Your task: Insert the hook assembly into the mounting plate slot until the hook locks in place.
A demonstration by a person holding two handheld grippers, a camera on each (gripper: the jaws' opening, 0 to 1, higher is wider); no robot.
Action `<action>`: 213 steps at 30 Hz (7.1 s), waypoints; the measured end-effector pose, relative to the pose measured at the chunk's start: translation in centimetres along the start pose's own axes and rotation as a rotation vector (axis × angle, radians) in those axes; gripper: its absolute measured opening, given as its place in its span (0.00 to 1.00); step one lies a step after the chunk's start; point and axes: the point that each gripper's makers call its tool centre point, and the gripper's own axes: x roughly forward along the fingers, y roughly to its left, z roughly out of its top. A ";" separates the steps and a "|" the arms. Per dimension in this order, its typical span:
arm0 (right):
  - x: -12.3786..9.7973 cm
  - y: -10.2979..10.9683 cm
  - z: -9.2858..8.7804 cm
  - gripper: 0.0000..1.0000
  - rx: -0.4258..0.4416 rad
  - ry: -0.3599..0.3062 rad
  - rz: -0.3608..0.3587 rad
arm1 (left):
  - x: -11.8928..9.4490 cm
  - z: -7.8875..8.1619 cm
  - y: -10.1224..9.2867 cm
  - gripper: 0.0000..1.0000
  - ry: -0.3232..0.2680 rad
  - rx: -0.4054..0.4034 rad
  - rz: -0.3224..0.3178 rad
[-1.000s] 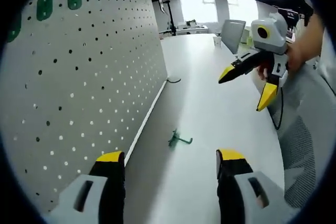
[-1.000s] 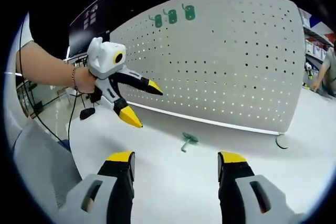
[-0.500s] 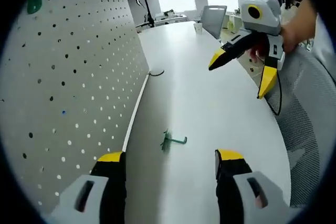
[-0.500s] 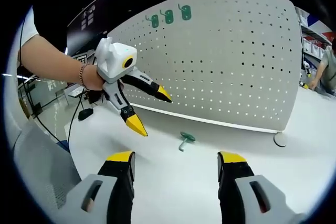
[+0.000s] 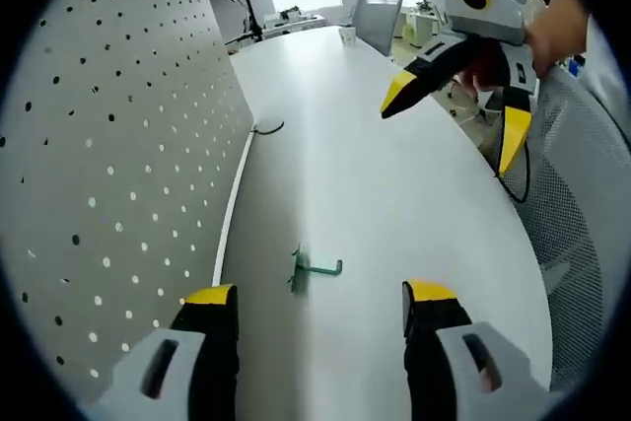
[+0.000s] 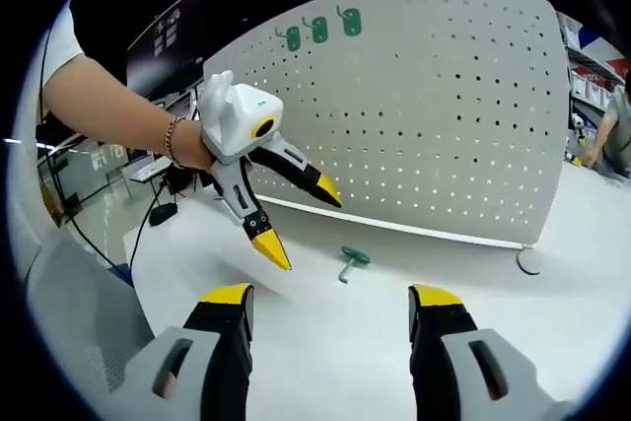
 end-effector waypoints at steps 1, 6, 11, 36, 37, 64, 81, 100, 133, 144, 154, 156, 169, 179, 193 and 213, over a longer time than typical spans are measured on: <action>-0.1 0.0 0.0 0.62 0.001 0.001 -0.001 | 0.1 -0.1 0.0 0.70 0.005 0.004 -0.003; 0.0 -0.1 0.0 0.62 0.007 -0.001 -0.003 | 0.6 0.0 0.1 0.69 0.022 0.038 -0.018; -0.1 0.0 0.0 0.62 0.011 -0.001 0.000 | 1.2 -0.2 0.1 0.69 0.049 0.073 -0.047; 0.0 0.4 -0.1 0.61 0.022 0.000 0.019 | 4.2 -1.6 -0.2 0.69 0.157 0.150 -0.188; 0.0 0.4 -0.1 0.61 0.023 -0.002 0.017 | 4.3 -1.6 -0.3 0.70 0.159 0.151 -0.192; -0.2 0.0 0.3 0.60 0.035 -0.019 0.002 | 5.3 -2.2 -0.2 0.65 0.176 0.107 -0.257; -0.3 -0.2 0.9 0.60 0.067 -0.047 -0.007 | 5.2 -2.0 1.1 0.30 0.156 0.001 -0.176; -0.3 -0.1 0.8 0.61 0.059 -0.041 -0.002 | 5.4 -2.2 1.9 0.06 0.192 -0.021 -0.115; -0.3 0.0 1.1 0.61 0.067 -0.056 0.002 | 5.0 -1.8 1.9 0.03 0.128 -0.012 -0.067; -0.3 0.2 1.5 0.61 0.063 -0.071 0.009 | 3.6 0.3 3.0 0.03 0.003 -0.055 -0.001; -0.4 0.1 2.0 0.61 0.062 -0.088 0.005 | 2.3 1.7 3.4 0.03 -0.078 -0.064 0.047; -0.4 0.1 2.1 0.61 0.060 -0.090 0.005 | 2.0 1.9 3.4 0.03 -0.092 -0.063 0.057; -0.6 0.1 2.7 0.62 0.061 -0.112 0.006 | 0.2 3.5 3.9 0.03 -0.176 -0.081 0.133; -0.7 0.3 3.3 0.62 0.057 -0.125 0.010 | -1.6 4.8 4.4 0.03 -0.246 -0.095 0.194; -0.8 0.8 4.2 0.62 0.057 -0.154 0.016 | -3.9 5.1 3.9 0.03 -0.315 -0.141 0.242; -1.2 1.1 5.9 0.62 0.053 -0.199 0.025 | -7.0 6.2 3.1 0.03 -0.441 -0.233 0.311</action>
